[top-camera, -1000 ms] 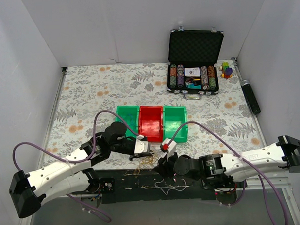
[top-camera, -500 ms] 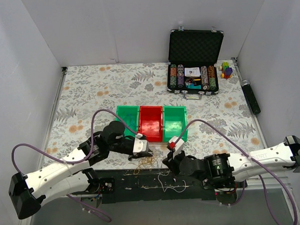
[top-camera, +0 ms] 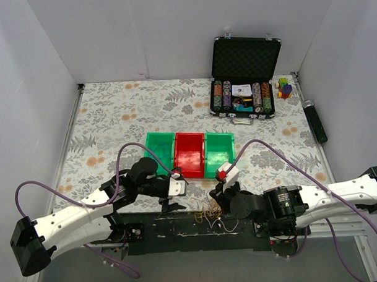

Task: Untangle the cables

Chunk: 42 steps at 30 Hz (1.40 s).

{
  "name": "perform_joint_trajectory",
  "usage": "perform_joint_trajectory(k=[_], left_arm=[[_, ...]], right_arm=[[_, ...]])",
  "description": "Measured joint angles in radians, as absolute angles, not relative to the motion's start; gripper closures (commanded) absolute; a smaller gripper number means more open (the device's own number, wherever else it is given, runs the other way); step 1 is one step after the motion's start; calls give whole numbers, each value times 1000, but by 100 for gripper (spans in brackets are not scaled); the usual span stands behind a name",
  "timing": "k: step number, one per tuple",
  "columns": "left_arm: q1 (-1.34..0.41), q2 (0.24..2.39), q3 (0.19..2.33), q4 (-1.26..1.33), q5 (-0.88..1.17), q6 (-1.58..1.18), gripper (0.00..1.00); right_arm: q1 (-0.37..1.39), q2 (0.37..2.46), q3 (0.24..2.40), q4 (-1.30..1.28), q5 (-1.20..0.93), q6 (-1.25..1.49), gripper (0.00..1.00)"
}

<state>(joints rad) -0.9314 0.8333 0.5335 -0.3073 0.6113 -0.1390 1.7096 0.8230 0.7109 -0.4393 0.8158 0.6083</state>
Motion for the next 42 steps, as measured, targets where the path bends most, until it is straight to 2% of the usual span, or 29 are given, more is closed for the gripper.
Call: perform_joint_trajectory(k=[9,19,29,34,37,42], left_arm=[[-931,831,572,-190,606,-294,16],[-930,816,643,28,575,-561,23],[-925,759,587,-54,620,-462,25],[-926,740,522,-84,547,-439,15],[-926,727,515,-101,554,-442,13],[-926,689,515,-121,682,-427,13]], right_arm=[[1732,915,879,-447,804,498,99],[1737,971,922,-426,772,435,99],[1737,982,923,-426,748,422,99],[1737,982,941,-441,763,419,99],[1737,985,956,-449,769,418,99],[1737,1003,978,-467,781,418,99]])
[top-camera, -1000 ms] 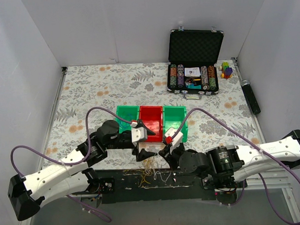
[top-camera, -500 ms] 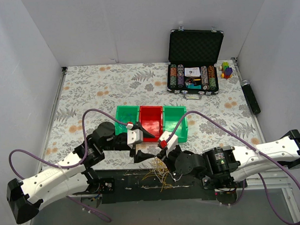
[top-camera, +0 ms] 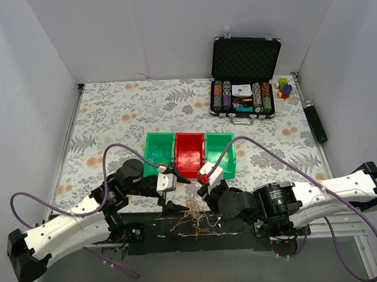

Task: Untangle the cables

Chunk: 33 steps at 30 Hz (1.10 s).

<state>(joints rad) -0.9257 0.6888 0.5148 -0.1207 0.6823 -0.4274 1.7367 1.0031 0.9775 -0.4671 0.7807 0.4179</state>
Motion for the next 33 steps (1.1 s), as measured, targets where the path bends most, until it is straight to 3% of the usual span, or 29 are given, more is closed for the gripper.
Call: perform_joint_trajectory(k=[7,14,21,25,30,33], left_arm=[[-926,711,515,-170,799,-393,15],[-926,784,517,25,757,-529,24],[-926,833,519,142,748,-663,42],[-926,832,519,168,744,-696,64],[-933,832,511,184,707,-703,75],[-938,832,493,194,648,-689,76]], right_arm=[[1737,1015,981,-477,784,418,99],[1737,1036,999,-477,784,413,99],[1737,1041,1007,-476,785,410,99],[1737,1041,1008,-476,787,403,99],[1736,1041,1034,-477,809,379,99],[1737,1040,1065,-471,809,366,99]])
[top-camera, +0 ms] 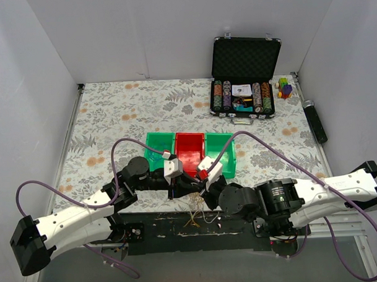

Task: Untangle the cables

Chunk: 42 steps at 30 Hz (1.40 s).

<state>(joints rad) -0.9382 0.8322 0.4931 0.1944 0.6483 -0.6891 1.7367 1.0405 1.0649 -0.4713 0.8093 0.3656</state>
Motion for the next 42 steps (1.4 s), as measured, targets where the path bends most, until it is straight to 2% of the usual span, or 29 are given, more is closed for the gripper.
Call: perform_joint_trajectory(k=[11,32,42], left_arm=[[-939,832,450,221,516,-650,76],[-943,754,351,279,535,-501,74],[-943,756,332,194,567,-430,73]], right_arm=[[1737,1043,1134,-421,788,307,99],[1738,985,1283,-468,867,96,99],[1738,942,1412,-273,894,-117,99]])
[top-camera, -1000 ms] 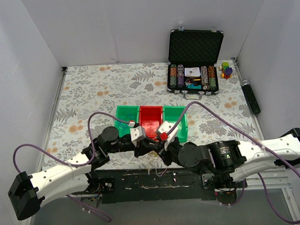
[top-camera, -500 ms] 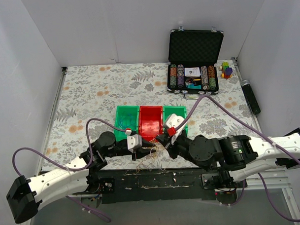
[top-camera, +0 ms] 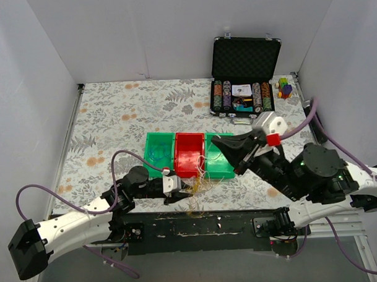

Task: Untangle the cables

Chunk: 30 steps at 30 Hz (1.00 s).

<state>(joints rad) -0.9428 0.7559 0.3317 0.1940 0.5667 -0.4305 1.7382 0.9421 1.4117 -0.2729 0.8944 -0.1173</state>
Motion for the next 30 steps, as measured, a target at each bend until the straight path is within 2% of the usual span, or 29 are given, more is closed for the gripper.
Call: perform_joint_trajectory(k=[8,10,12,21,30], left_arm=[[-943,756,319,107,570,-395,83],[-943,754,319,90,570,-378,89],[-943,750,318,73,570,-356,100],[-943,723,292,-73,532,-14,100],[-943,667,170,-263,402,355,100]], right_arm=[[1738,941,1480,-208,906,-174,99],[1738,948,1497,-215,912,-192,99],[1738,960,1535,-222,916,-220,99],[1738,1040,1754,-188,973,-433,99],[1738,1024,1786,-87,1048,-630,99]])
